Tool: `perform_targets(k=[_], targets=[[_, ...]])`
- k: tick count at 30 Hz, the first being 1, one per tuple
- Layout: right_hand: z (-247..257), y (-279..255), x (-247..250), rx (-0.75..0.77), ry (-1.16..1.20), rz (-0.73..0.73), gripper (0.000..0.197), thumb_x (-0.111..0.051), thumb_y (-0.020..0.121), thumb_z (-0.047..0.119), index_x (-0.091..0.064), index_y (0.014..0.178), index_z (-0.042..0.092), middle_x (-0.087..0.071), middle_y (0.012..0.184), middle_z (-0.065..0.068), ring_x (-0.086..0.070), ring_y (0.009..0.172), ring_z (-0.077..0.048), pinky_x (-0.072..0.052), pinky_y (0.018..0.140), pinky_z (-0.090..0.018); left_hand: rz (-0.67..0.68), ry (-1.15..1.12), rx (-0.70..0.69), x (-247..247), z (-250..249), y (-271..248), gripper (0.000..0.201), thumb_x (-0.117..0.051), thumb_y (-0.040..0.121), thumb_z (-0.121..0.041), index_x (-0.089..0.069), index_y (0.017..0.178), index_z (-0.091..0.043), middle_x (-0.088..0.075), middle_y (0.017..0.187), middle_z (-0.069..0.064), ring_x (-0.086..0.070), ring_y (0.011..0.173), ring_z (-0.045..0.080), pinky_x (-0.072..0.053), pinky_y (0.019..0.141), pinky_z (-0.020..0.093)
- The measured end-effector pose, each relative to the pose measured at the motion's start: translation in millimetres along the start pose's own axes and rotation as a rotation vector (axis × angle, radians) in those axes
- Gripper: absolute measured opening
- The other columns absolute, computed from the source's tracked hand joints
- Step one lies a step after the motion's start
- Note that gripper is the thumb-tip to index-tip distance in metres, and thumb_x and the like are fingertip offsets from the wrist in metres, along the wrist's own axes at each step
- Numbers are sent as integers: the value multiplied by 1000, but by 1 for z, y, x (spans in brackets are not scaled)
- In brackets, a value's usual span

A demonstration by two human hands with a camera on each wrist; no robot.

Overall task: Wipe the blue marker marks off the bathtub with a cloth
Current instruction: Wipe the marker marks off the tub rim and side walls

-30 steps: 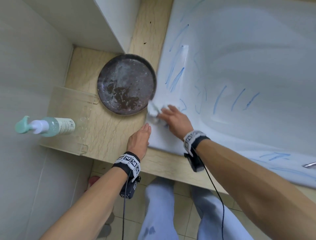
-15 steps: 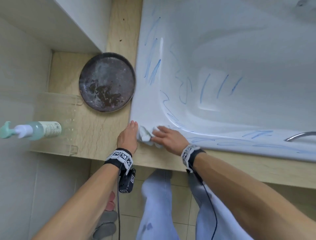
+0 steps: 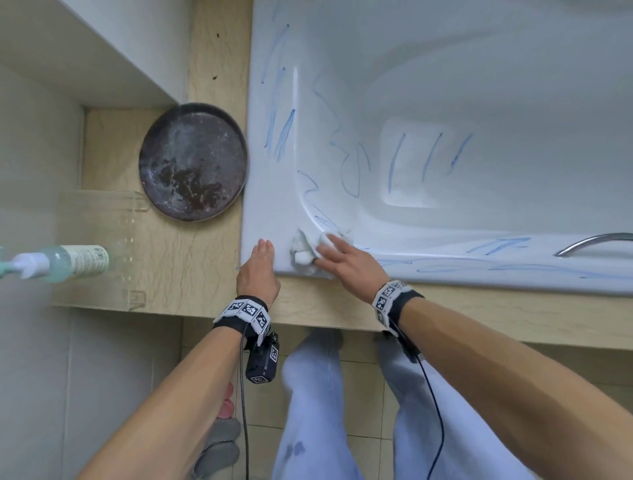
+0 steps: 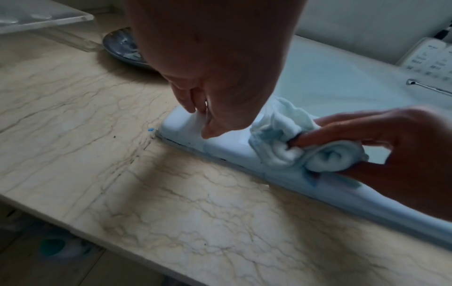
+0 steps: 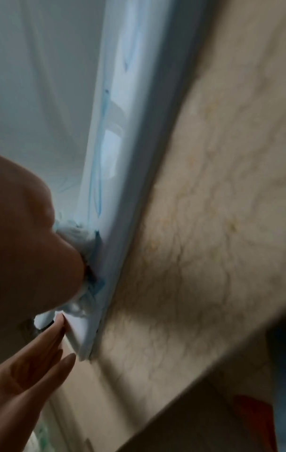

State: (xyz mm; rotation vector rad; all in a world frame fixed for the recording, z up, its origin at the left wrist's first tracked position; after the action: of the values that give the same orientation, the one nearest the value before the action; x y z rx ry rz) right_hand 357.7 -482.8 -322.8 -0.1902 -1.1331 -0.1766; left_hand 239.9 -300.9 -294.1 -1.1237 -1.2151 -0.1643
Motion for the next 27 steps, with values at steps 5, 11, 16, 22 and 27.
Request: perform_targets(k=[5, 11, 16, 22, 27], targets=[[-12, 35, 6, -342, 140, 14, 55, -63, 90, 14, -48, 141, 28, -52, 137, -1, -54, 114, -31, -57, 69, -41, 3, 32, -3, -6, -12, -2, 81, -49, 86, 10, -15, 158, -10, -8, 166, 4, -15, 151, 17, -33, 113, 28], [32, 26, -7, -256, 119, -10, 52, -71, 82, 4, -61, 130, 18, -50, 146, -6, -38, 140, -39, -51, 101, -47, 4, -36, 3, -6, -18, -10, 81, -53, 84, 9, -23, 157, -13, -14, 165, 2, -27, 148, 19, -35, 111, 30], [23, -7, -13, 8, 9, 60, 46, -66, 84, 25, -59, 129, 19, -49, 142, -7, -32, 142, -39, -22, 120, -54, 55, -14, 0, -1, -22, -12, 79, -56, 87, 2, -21, 157, -13, -13, 165, 3, -41, 139, 25, -43, 103, 34], [-7, 5, 0, -273, -21, -23, 20, -77, 81, 19, -59, 90, 16, -58, 94, -6, -54, 90, -32, -46, 81, -46, 95, -17, 26, -2, -30, -14, 80, -50, 87, 6, -17, 158, -11, -10, 165, 5, -34, 143, 25, -38, 109, 33], [-20, -36, -4, -27, -77, -8, 33, -56, 83, -3, -57, 112, 14, -55, 126, -12, -47, 125, -39, -26, 115, -55, 87, -52, 49, -9, -40, -14, 80, -51, 87, 6, -16, 157, -10, -8, 166, 6, -27, 147, 23, -34, 112, 31]])
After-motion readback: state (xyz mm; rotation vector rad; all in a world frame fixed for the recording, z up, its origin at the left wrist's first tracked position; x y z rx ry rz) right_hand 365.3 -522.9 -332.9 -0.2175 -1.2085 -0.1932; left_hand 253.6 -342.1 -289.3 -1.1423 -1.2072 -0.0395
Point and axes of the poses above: each hand's wrist, its own y-axis towards the middle knuckle, its own x-axis out of the back of the hand, z = x × y, the point moved 2 cm from there along y, towards the middle knuckle
